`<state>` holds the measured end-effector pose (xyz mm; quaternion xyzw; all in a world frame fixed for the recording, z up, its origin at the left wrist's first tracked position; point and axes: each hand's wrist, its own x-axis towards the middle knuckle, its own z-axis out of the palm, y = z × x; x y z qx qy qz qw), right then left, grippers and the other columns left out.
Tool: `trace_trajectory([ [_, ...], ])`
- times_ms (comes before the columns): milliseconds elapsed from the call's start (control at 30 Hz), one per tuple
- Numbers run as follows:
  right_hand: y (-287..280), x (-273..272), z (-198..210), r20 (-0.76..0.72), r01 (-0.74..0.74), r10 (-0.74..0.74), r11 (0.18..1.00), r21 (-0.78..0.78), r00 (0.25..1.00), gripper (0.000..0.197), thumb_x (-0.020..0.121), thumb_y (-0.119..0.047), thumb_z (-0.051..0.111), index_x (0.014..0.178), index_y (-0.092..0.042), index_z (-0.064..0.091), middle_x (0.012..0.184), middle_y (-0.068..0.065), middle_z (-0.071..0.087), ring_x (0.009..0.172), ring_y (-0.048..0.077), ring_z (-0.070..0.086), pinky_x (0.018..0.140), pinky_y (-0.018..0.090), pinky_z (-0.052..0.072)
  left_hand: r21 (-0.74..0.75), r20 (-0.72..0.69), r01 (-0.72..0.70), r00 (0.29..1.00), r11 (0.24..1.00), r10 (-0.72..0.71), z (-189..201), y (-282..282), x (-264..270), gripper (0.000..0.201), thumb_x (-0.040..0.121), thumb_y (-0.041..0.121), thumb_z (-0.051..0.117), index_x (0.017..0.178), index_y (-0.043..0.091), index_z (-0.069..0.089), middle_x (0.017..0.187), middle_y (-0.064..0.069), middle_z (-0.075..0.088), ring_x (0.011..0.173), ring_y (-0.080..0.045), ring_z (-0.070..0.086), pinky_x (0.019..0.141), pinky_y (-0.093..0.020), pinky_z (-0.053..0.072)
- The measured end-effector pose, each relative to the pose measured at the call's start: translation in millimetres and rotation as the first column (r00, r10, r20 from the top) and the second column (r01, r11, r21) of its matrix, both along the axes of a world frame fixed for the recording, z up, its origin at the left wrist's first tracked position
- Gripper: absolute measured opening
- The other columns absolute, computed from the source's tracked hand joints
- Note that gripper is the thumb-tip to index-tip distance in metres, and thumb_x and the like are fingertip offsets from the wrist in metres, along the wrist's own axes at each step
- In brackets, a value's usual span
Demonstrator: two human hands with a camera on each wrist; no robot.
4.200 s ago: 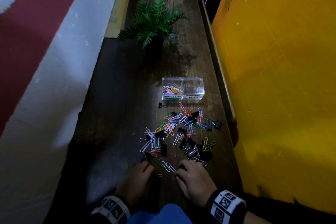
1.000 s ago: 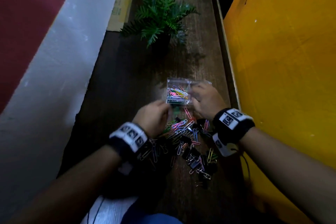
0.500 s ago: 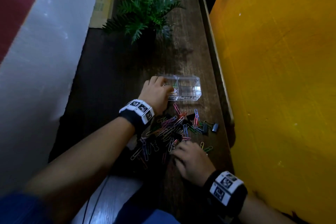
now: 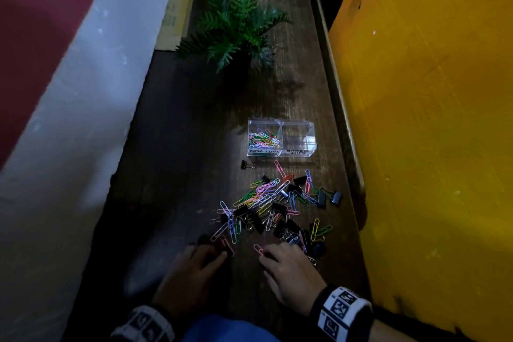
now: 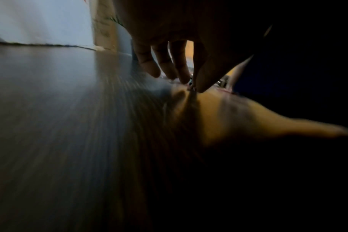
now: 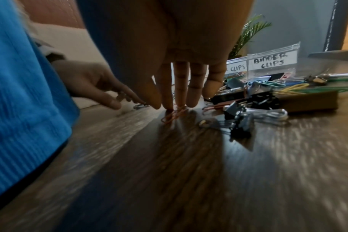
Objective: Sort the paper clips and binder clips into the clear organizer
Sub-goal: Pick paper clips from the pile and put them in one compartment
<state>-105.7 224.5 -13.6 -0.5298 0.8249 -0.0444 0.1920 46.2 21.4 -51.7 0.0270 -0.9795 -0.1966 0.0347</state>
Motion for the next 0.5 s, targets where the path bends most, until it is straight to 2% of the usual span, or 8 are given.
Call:
trace_trajectory([
  [67,-2.3,2.5,1.2,-0.006,0.005,-0.005,1.0,0.019,1.0,0.026,0.08,-0.038,0.046,0.085,-0.028,0.07,0.091,-0.011,0.061,0.076,0.01,0.055,0.064,0.024,0.047,-0.019,0.026,0.01,1.0,1.0,-0.009,-1.7,8.3,6.5,0.048,0.074,0.037,0.051,0.119,0.024,0.059,0.107,-0.001,0.047,0.085,-0.02,0.045,0.06,-0.034,0.051],
  [100,-4.2,3.9,2.8,-0.017,0.006,-0.006,1.0,0.028,1.0,0.023,0.08,-0.038,0.049,0.081,-0.029,0.07,0.086,-0.012,0.061,0.074,0.009,0.054,0.063,0.024,0.047,-0.016,0.042,0.012,0.999,1.0,-0.011,-0.1,10.4,7.6,0.05,0.073,0.039,0.052,0.12,0.024,0.058,0.108,-0.001,0.047,0.086,-0.021,0.046,0.062,-0.034,0.052],
  [167,-9.2,5.5,5.1,-0.03,0.013,-0.012,1.0,0.022,0.999,0.007,0.074,-0.035,0.066,0.073,-0.029,0.067,0.077,-0.012,0.058,0.068,0.008,0.052,0.06,0.022,0.045,-0.003,0.063,0.034,0.997,0.999,-0.034,1.7,12.0,7.2,0.049,0.073,0.042,0.053,0.119,0.027,0.059,0.107,-0.002,0.049,0.087,-0.022,0.047,0.065,-0.033,0.052],
  [233,-15.8,8.1,3.6,0.008,0.044,-0.044,0.999,0.022,0.999,0.02,0.062,-0.029,0.08,0.07,-0.027,0.063,0.07,-0.011,0.056,0.063,0.008,0.05,0.056,0.02,0.044,-0.003,0.085,0.074,0.994,0.997,-0.073,2.5,11.5,8.4,0.044,0.074,0.043,0.054,0.115,0.029,0.06,0.106,-0.002,0.051,0.087,-0.022,0.05,0.069,-0.031,0.049],
  [300,-23.9,10.5,3.8,0.039,0.109,-0.11,0.994,0.021,0.993,0.031,0.052,-0.021,0.085,0.069,-0.026,0.06,0.066,-0.011,0.056,0.06,0.008,0.051,0.055,0.017,0.043,0.025,0.127,0.085,0.988,0.996,-0.087,2.7,8.6,9.9,0.04,0.073,0.042,0.057,0.112,0.032,0.059,0.107,-0.001,0.054,0.086,-0.023,0.053,0.07,-0.034,0.049],
  [333,-27.0,11.2,4.6,0.05,0.143,-0.143,0.99,0.016,0.988,0.031,0.054,-0.017,0.084,0.073,-0.025,0.06,0.068,-0.01,0.057,0.063,0.009,0.052,0.058,0.017,0.045,0.045,0.142,0.07,0.987,0.997,-0.076,3.5,6.2,10.4,0.038,0.073,0.041,0.06,0.11,0.033,0.059,0.106,0.0,0.056,0.085,-0.022,0.054,0.068,-0.035,0.049],
  [433,-31.9,12.5,3.0,0.096,0.182,-0.186,0.982,0.053,0.978,0.022,0.079,-0.005,0.06,0.099,-0.015,0.057,0.098,0.003,0.059,0.092,0.021,0.051,0.085,0.03,0.044,0.064,0.195,0.027,0.98,0.998,-0.039,8.1,1.6,12.4,0.028,0.073,0.042,0.058,0.1,0.034,0.061,0.1,0.008,0.055,0.079,-0.016,0.054,0.063,-0.03,0.046],
  [500,-32.6,12.1,2.4,0.126,0.182,-0.188,0.982,0.059,0.974,0.024,0.083,-0.003,0.055,0.105,-0.013,0.054,0.106,0.006,0.057,0.099,0.023,0.048,0.091,0.032,0.04,0.057,0.213,0.016,0.977,0.998,-0.028,9.0,0.0,13.8,0.023,0.074,0.046,0.054,0.093,0.033,0.061,0.097,0.011,0.051,0.075,-0.011,0.053,0.065,-0.023,0.04],
])
